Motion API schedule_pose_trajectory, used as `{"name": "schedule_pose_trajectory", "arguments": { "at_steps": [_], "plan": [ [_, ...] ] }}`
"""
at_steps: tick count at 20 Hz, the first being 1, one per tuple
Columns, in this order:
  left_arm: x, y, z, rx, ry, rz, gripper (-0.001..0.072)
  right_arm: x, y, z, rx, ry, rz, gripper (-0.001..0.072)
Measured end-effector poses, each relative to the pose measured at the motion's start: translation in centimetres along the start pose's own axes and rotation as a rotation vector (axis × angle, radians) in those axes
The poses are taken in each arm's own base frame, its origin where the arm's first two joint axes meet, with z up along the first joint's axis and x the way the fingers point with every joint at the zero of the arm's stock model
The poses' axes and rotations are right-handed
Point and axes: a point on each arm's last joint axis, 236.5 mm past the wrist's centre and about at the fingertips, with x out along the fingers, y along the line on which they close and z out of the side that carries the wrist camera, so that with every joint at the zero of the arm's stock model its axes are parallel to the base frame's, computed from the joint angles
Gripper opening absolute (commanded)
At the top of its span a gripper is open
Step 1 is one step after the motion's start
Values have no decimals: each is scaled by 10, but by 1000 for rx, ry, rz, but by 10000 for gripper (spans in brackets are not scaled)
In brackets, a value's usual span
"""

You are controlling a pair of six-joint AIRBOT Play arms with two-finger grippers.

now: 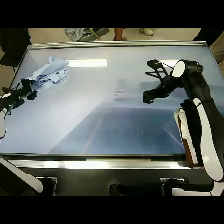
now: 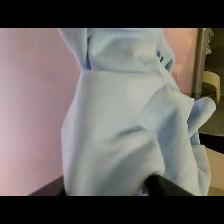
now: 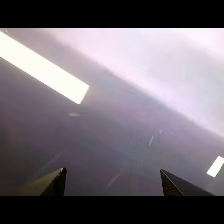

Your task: Fold the shirts.

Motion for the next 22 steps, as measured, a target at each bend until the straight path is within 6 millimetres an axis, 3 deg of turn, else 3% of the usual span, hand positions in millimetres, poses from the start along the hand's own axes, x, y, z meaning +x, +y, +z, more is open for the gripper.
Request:
{"name": "schedule_pose_trajectory", "arguments": {
  "at_steps": [2, 4, 7, 10, 12, 14, 18, 22],
  "plan": [
    [3, -4, -5, -9, 10, -25, 32, 0, 2, -2, 1, 7, 7, 695],
    [0, -22, -13, 27, 39, -73, 30, 0, 3, -3, 1, 12, 12, 666],
    [-28, -90, -41, 177, 119, -213, 29, -4, 1, -2, -31, 6, -4, 667],
    [-95, -191, -92, 396, 226, -408, 29, -33, -11, -7, -79, -11, -93, 668],
    [-156, -249, -137, 606, 280, -501, 29, -70, -16, -11, -103, -50, -170, 672],
    [-220, -288, -188, 830, 317, -544, 30, -114, -14, -16, -120, -111, -234, 671],
    [-325, -319, -280, 1155, 374, -583, 30, -200, 4, -37, -127, -263, -326, 671],
    [-392, -306, -377, 1296, 575, -660, 30, -263, 24, -66, -103, -395, -380, 671]
  ]
}}
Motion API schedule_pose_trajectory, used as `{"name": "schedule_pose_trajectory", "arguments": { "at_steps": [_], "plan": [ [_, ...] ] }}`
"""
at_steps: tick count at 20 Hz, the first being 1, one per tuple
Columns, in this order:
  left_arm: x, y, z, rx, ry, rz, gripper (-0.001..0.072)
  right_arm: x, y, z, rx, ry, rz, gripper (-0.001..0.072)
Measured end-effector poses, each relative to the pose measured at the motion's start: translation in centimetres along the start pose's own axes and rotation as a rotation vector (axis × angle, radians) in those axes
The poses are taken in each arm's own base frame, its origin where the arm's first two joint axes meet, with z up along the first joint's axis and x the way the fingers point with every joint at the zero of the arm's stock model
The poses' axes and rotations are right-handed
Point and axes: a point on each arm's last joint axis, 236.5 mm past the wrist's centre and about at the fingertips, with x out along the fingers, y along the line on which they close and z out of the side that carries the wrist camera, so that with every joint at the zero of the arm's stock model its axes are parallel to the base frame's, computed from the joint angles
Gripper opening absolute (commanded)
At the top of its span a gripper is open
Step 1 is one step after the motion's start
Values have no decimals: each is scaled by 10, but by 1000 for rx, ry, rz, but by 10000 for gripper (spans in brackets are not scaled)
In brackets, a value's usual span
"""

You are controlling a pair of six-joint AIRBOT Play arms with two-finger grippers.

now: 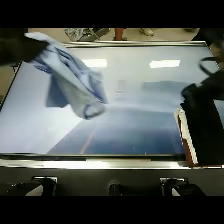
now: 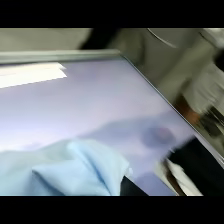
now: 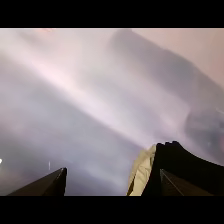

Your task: Fold the shirts.

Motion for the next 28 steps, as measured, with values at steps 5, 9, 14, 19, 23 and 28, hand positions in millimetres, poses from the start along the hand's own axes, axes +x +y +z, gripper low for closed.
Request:
{"name": "schedule_pose_trajectory", "arguments": {
  "at_steps": [5, 9, 14, 19, 23, 28],
  "plan": [
    [41, -68, -98, 10, 276, -196, 30, -35, 6, -20, 49, 4, -4, 671],
    [62, -34, -185, 45, 488, -176, 33, -15, 13, -37, 73, 126, 40, 677],
    [86, 38, -263, -32, 714, -78, 682, 75, 38, -42, 31, 258, 184, 703],
    [72, 94, -265, -130, 776, 87, 679, 153, 82, -75, -46, 439, 412, 702],
    [20, 137, -267, -213, 811, 259, 678, 171, 110, -112, -92, 568, 553, 697],
    [-19, 113, -356, -419, 930, 241, 678, 185, 163, -168, -23, 673, 741, 697]
  ]
}}
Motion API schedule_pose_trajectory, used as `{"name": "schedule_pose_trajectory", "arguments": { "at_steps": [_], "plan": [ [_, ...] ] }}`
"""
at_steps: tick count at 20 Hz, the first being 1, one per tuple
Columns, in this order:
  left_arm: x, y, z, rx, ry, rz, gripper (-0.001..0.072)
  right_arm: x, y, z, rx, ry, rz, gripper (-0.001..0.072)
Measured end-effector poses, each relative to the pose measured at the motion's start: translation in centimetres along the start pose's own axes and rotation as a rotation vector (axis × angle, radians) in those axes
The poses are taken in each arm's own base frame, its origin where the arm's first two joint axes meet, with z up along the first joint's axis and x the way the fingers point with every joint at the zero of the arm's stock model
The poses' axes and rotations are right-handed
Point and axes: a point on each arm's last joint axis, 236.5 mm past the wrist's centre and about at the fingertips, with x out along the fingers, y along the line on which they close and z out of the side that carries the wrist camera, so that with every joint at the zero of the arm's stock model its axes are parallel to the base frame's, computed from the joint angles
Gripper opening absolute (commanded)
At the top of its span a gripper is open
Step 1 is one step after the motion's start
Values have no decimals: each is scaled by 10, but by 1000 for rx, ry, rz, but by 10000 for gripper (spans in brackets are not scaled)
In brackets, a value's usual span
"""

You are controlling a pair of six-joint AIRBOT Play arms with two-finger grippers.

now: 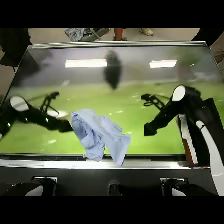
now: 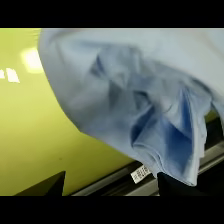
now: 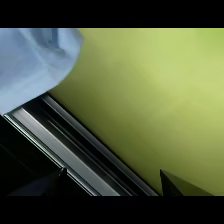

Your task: Fold the shirts.

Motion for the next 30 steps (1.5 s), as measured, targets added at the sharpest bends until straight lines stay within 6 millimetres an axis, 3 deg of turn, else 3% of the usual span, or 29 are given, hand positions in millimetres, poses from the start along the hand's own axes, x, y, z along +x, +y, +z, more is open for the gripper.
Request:
{"name": "schedule_pose_trajectory", "arguments": {
  "at_steps": [3, 6, 12, 13, 17, 26, 27, 28, 29, 30],
  "plan": [
    [39, -11, -42, -59, 59, -74, 677, 31, 15, -7, 32, -2, 102, 697],
    [70, -26, -65, -101, 80, -138, 676, 52, 23, -13, 64, -6, 158, 696],
    [112, -58, -71, -97, 57, -163, 670, 66, 29, -10, 100, -45, 194, 706],
    [119, -64, -72, -96, 62, -165, 598, 67, 30, -8, 105, -54, 201, 706],
    [141, -66, -68, -165, 50, -133, 33, 79, 43, -2, 140, -105, 270, 715],
    [148, -65, -63, -224, 30, -113, 30, 119, 75, 27, 248, -254, 340, 696],
    [148, -65, -64, -223, 31, -111, 30, 123, 80, 32, 267, -265, 332, 669],
    [148, -65, -64, -220, 31, -108, 30, 126, 81, 36, 277, -273, 317, 400],
    [148, -64, -64, -214, 28, -104, 30, 131, 80, 40, 289, -285, 290, 62],
    [147, -63, -64, -207, 26, -99, 29, 136, 77, 40, 295, -282, 264, 42]
  ]
}}
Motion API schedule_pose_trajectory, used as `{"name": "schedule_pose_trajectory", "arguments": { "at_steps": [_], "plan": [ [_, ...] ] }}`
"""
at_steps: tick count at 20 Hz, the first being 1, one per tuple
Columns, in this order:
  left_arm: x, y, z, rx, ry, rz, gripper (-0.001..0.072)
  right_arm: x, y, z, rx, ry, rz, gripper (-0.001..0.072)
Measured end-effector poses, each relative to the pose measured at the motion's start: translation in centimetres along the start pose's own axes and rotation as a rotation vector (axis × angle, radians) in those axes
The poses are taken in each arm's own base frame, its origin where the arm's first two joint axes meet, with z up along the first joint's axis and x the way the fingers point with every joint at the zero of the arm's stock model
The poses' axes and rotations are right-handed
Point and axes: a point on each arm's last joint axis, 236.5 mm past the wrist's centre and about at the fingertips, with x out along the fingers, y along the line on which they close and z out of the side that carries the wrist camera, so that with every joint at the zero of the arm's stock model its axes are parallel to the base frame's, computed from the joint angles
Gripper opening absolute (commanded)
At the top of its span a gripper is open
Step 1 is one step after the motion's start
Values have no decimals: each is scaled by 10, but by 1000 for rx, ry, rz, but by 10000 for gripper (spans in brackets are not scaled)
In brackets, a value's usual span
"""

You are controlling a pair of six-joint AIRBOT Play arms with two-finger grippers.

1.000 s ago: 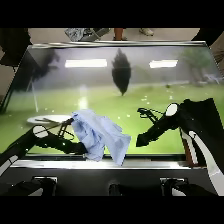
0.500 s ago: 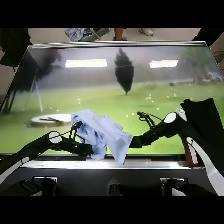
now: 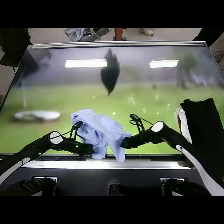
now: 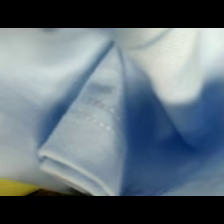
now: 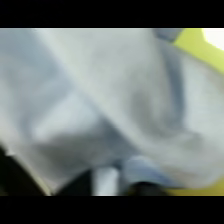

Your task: Fold the shirts.

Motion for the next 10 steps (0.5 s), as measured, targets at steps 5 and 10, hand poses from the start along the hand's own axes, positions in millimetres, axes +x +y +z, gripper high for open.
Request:
{"name": "schedule_pose_trajectory", "arguments": {
  "at_steps": [5, 10],
  "plan": [
    [-38, 14, 19, 165, -47, 145, 27, -19, 13, 19, -161, -40, -61, 42],
    [-218, -8, 110, 326, -489, 390, 28, -165, 32, 103, -551, -297, -497, 43]
  ]
}}
